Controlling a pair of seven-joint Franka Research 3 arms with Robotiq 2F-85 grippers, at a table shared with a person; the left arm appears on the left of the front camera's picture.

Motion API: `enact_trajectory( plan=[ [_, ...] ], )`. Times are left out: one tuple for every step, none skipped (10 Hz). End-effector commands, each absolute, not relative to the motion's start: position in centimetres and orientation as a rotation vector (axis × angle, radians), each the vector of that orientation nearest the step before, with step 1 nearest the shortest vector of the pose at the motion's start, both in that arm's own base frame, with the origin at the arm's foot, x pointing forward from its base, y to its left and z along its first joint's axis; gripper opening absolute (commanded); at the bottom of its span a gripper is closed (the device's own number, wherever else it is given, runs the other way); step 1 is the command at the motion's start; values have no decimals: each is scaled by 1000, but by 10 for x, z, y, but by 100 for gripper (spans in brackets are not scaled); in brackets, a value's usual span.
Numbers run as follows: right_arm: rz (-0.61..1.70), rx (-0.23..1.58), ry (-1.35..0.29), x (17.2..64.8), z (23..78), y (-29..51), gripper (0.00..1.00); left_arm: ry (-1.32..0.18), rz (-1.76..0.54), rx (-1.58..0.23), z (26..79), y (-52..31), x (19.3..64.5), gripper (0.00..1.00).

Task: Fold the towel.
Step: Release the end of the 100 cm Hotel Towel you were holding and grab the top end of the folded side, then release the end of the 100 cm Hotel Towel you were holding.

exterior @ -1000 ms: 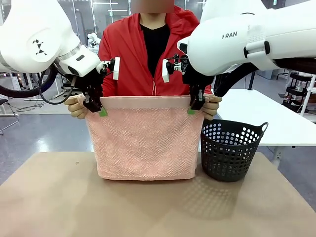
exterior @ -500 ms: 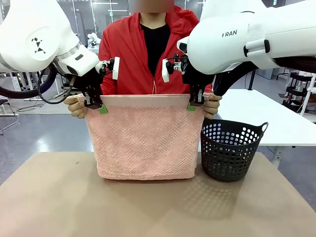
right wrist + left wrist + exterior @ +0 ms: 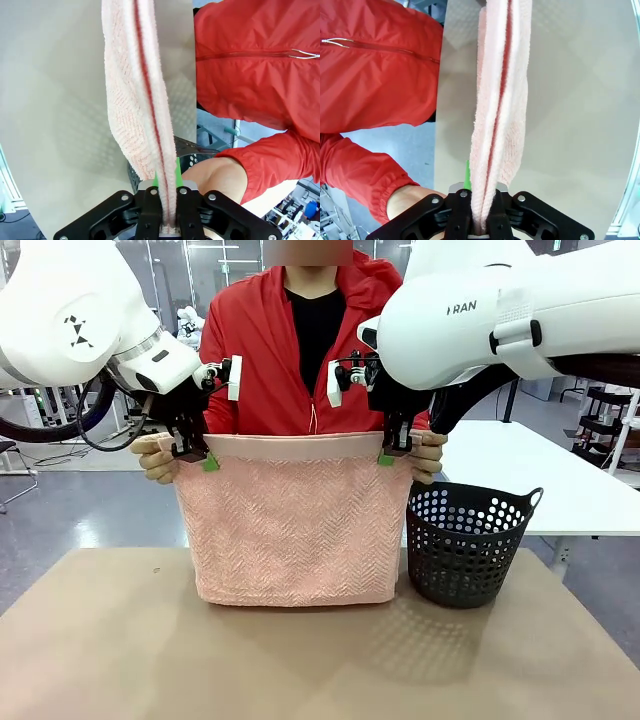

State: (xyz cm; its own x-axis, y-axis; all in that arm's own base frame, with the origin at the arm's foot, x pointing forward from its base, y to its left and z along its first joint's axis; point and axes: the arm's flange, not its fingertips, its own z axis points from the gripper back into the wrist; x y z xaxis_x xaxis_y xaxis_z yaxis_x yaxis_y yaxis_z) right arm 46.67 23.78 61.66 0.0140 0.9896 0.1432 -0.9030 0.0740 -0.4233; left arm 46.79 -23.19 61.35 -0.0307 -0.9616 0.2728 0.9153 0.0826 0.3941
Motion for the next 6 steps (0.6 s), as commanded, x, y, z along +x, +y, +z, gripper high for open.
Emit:
enact_trajectory(
  plan=[
    [1498, -246, -455, 466, 618, 237, 0, -543, -1513, 118, 615, -230, 468, 0],
    [1498, -246, -455, 466, 618, 237, 0, -543, -1513, 118, 615, -230, 468, 0],
    [1498, -246, -455, 466, 618, 237, 0, -543, -1513, 118, 615, -230, 468, 0],
    [1498, -246, -455, 466, 618, 237, 0, -543, -1513, 118, 615, -230, 468, 0],
    [1498, -246, -455, 466, 618, 237, 0, -543, -1513, 118, 615, -230, 468, 0],
    [1498, -246, -455, 466, 618, 237, 0, -543, -1513, 118, 615, -230, 468, 0]
  ],
)
